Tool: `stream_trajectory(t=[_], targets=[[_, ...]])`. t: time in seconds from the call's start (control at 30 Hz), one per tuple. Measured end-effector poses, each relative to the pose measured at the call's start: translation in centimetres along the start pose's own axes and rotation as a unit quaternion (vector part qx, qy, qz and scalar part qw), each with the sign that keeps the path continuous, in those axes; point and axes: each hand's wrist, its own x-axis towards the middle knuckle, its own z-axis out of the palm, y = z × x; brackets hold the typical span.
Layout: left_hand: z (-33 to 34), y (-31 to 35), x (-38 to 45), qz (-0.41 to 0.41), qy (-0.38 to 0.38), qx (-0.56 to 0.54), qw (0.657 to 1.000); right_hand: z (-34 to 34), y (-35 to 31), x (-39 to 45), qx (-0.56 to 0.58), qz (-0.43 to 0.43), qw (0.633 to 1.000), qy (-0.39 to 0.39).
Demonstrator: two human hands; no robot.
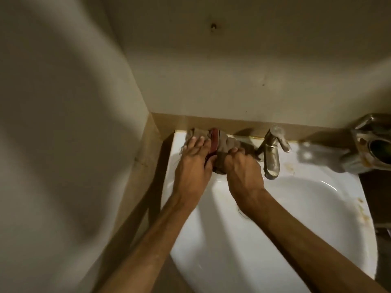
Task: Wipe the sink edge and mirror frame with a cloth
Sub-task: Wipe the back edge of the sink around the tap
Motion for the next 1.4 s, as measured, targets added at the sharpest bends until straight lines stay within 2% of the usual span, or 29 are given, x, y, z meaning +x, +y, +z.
stream_trajectory(t=[0.1,0.13,0.17,0.23,0.27,0.33,0.43,0.5,0.6,0.67,0.73,0.8,0.87,0.93,0.97,1.03,1.07,1.1,1.13,1.17,1.2,1.27,1.37,1.4], targets=[[-1.2,-1.9,-0.2,0.012,-0.023,0.007,1.000,0.4,-2.6,-0.9,-0.052,0.032,0.996,-0.071],[-1.8,-2.4,-0.4,0.009,-0.028,0.005,1.000,0.8,-3.7,-1.3,-0.051,0.035,0.995,-0.077],[-2.2,-2.8,-0.6,0.003,-0.031,0.005,0.999,1.3,-4.5,-1.7,-0.034,0.030,0.998,-0.041],[-2.9,-3.3,-1.1,0.007,-0.051,0.018,0.999,2.3,-5.7,-2.7,0.081,0.020,0.996,0.017],[-3.1,-3.4,-1.5,0.014,-0.063,0.028,0.998,3.1,-6.3,-2.9,0.189,0.045,0.981,0.017],[-3.2,-3.7,-2.2,0.015,-0.083,0.055,0.995,4.3,-7.6,-3.5,0.381,0.095,0.920,0.004],[-2.8,-4.0,-3.5,-0.002,-0.041,0.038,0.998,5.9,-8.9,-3.9,0.468,0.125,0.872,0.064],[-2.4,-4.3,-4.3,-0.026,0.004,0.027,0.999,6.2,-8.9,-4.2,0.485,0.100,0.864,0.097],[-3.0,-5.1,-6.0,-0.112,0.074,-0.013,0.991,5.9,-8.3,-4.6,0.475,0.026,0.873,0.106],[-4.0,-5.0,-7.4,-0.200,0.068,-0.066,0.975,5.4,-7.6,-5.1,0.477,-0.028,0.874,0.087],[-4.9,-4.7,-9.5,-0.256,0.065,-0.093,0.960,4.9,-6.8,-5.7,0.475,-0.091,0.875,0.031],[-5.8,-3.7,-11.0,-0.237,0.088,-0.090,0.963,3.9,-5.3,-5.8,0.459,-0.141,0.877,0.000],[-6.5,-2.5,-10.8,-0.189,0.129,-0.066,0.971,1.8,-3.8,-5.6,0.407,-0.155,0.900,0.030],[-7.0,-0.7,-8.6,-0.123,0.167,-0.049,0.977,-0.1,-2.4,-4.7,0.308,-0.137,0.936,0.097],[-7.4,0.4,-6.8,-0.088,0.179,-0.049,0.979,-1.0,-1.6,-4.0,0.247,-0.101,0.957,0.117],[-7.0,2.2,-3.0,-0.036,0.150,-0.069,0.986,-2.8,0.0,-2.6,0.121,-0.016,0.981,0.153],[-6.4,3.0,-1.0,-0.037,0.086,-0.097,0.991,-3.1,0.6,-2.0,0.083,0.007,0.989,0.120],[-5.7,3.4,0.8,-0.044,-0.013,-0.141,0.989,-3.1,0.7,-1.4,0.070,0.023,0.995,0.060],[-4.4,3.5,2.2,-0.054,-0.103,-0.137,0.984,-2.2,0.5,-0.9,0.055,0.030,0.998,0.030],[-3.4,3.3,2.8,-0.078,-0.137,-0.086,0.984,-1.3,0.1,-0.7,0.033,0.035,0.999,0.022],[-2.5,2.7,2.8,-0.080,-0.140,0.012,0.987,-0.7,-0.6,-0.6,0.022,0.051,0.998,0.004],[-2.1,1.6,1.7,-0.041,-0.097,0.116,0.988,0.8,-2.1,0.2,-0.001,0.092,0.995,-0.030],[-2.4,-1.0,-0.4,-0.033,-0.059,0.151,0.986,1.6,-3.8,0.7,0.041,0.144,0.988,-0.031],[-2.6,-1.7,-1.2,-0.034,-0.038,0.155,0.987,1.8,-4.4,0.5,0.051,0.127,0.990,-0.036]])
